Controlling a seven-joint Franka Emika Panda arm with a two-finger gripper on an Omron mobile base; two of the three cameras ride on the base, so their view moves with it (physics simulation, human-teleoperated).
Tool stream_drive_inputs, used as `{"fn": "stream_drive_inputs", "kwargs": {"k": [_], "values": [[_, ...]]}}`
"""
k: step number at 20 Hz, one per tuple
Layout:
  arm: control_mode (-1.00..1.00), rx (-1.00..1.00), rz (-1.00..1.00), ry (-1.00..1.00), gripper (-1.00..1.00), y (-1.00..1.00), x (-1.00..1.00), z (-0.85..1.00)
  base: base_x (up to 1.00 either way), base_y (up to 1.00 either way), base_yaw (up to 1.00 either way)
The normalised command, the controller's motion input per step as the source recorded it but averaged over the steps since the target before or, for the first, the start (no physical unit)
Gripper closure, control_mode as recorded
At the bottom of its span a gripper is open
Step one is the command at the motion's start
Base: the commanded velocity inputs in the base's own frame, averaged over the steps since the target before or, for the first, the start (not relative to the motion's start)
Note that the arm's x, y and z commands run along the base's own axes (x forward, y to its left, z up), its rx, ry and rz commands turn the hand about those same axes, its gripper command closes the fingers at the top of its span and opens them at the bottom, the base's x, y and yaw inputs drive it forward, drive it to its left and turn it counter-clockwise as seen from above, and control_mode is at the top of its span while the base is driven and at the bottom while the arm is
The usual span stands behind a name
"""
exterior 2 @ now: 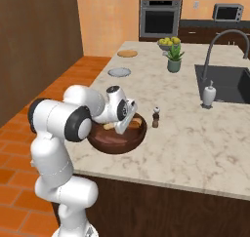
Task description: Place one bun and one sausage from the bowl on each plate.
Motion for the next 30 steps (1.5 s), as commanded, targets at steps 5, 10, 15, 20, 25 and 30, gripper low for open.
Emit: {"fn": "stream_drive_inputs", "kwargs": {"k": [5, 10, 15, 20, 25, 30], "values": [[-1.0, -0.15, -0.11, 0.01, 1.0, 0.88, -0.3, 0.69, 0.0, 0.0, 0.0], [-1.0, 0.01, -0.21, 0.19, 1.0, 0.2, -0.75, 0.6, 0.0, 0.0, 0.0], [-1.0, 0.42, -0.39, 0.15, 1.0, -0.04, -0.65, 0.8, 0.0, 0.0, 0.0], [-1.0, 0.44, -0.3, -0.15, 1.0, 0.34, -0.73, 0.47, 0.0, 0.0, 0.0], [-1.0, 0.01, -0.1, -0.33, 1.0, 0.16, -0.86, 0.13, 0.0, 0.0, 0.0], [-1.0, -0.06, -0.06, -0.01, 1.0, 0.16, -0.35, 0.0, 0.0, 0.0, 0.0]]}}
